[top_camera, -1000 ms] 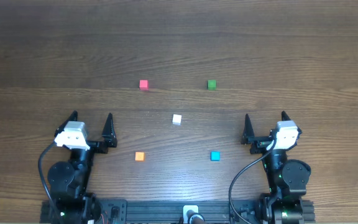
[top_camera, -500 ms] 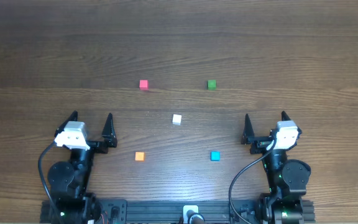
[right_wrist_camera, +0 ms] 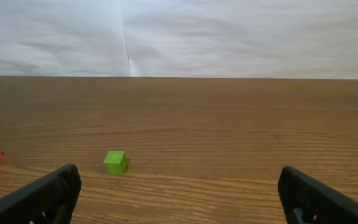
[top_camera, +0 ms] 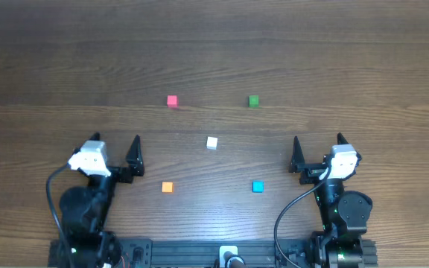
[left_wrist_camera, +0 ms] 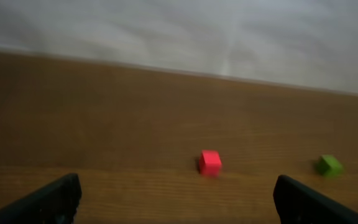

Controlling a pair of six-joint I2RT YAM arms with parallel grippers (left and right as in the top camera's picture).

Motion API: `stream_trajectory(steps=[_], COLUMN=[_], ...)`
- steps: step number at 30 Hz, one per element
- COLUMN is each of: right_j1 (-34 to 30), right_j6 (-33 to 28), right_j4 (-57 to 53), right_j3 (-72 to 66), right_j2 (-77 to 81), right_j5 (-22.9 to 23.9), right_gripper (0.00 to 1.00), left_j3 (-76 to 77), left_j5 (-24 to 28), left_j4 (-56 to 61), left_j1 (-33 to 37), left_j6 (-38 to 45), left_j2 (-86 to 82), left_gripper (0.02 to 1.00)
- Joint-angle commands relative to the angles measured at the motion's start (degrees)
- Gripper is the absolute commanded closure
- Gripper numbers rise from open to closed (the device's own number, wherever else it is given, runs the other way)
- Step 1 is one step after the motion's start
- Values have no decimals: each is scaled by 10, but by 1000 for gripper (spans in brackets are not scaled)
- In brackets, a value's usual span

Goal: Stack Cubes

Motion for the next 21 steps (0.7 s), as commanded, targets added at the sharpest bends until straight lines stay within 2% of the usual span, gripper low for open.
stream_trajectory(steps=[1, 3, 4, 11, 12, 16, 21], right_j1=[-4, -4, -4, -4, -4, -4, -4], right_j6=[1, 1, 1, 1, 1, 1, 1], right_j4=[-2, -2, -2, -2, -2, -2, -2], right_j3=[-3, -3, -3, -3, -3, -3, -3], right_j2=[-4, -4, -4, -4, -4, -4, -4], right_j5=[-5, -5, -5, -5, -5, -5, -5], right_gripper=[7, 7, 7, 9, 7, 7, 7], left_j3=[180, 270, 367, 719, 805, 912, 933], left_j5=[21, 32, 34, 33, 34, 34, 38], left_j4=[-18, -60, -120, -382, -450, -531, -548], left_j1=[-29, -38, -49, -86, -91, -103, -129], left_j6=[-38, -38, -40, -40, -40, -40, -65], left_j2=[219, 313, 404, 719, 802, 928, 1043], left_gripper=[20, 20, 20, 23, 20, 27, 36])
